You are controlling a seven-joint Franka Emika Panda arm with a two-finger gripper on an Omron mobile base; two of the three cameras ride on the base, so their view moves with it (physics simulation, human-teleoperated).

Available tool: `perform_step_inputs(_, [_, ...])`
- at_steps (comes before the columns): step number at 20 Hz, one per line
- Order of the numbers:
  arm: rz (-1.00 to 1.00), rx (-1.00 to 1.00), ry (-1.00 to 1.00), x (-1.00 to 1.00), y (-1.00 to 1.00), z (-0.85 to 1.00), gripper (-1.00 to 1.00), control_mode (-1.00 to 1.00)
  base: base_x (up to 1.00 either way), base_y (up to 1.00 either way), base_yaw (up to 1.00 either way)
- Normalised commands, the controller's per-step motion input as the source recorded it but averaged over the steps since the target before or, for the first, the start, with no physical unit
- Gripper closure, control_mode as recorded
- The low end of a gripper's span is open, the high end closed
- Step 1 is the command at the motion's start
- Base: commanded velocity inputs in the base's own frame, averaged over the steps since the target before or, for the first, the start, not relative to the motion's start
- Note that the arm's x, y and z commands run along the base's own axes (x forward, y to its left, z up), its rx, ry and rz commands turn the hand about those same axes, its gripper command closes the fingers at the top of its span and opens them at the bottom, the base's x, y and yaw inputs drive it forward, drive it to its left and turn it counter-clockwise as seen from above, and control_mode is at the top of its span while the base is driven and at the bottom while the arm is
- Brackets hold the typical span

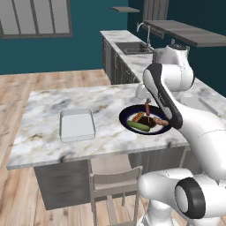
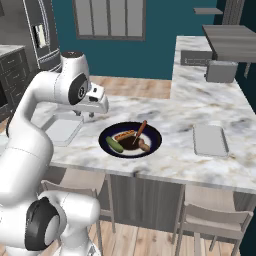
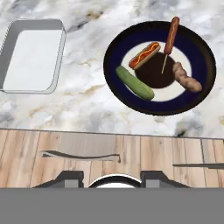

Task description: Place one cooked food and one vegetable from the large plate to each tupperware container.

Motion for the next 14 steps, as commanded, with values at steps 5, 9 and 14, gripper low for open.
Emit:
perform_step_inputs(5, [0.0,-0.14,0.02,0.4,-0.13,-0.29,-1.0,-1.0,0.0,0.0,0.0])
perform_step_inputs(9, [0.03,-0.3,0.15,0.78,0.0,-0.85,-1.0,-1.0,0.0,0.0,0.0])
perform_step_inputs(14, [0.12,-0.08,0.13,0.78,-0.12,-0.79,-1.0,-1.0,0.0,0.0,0.0])
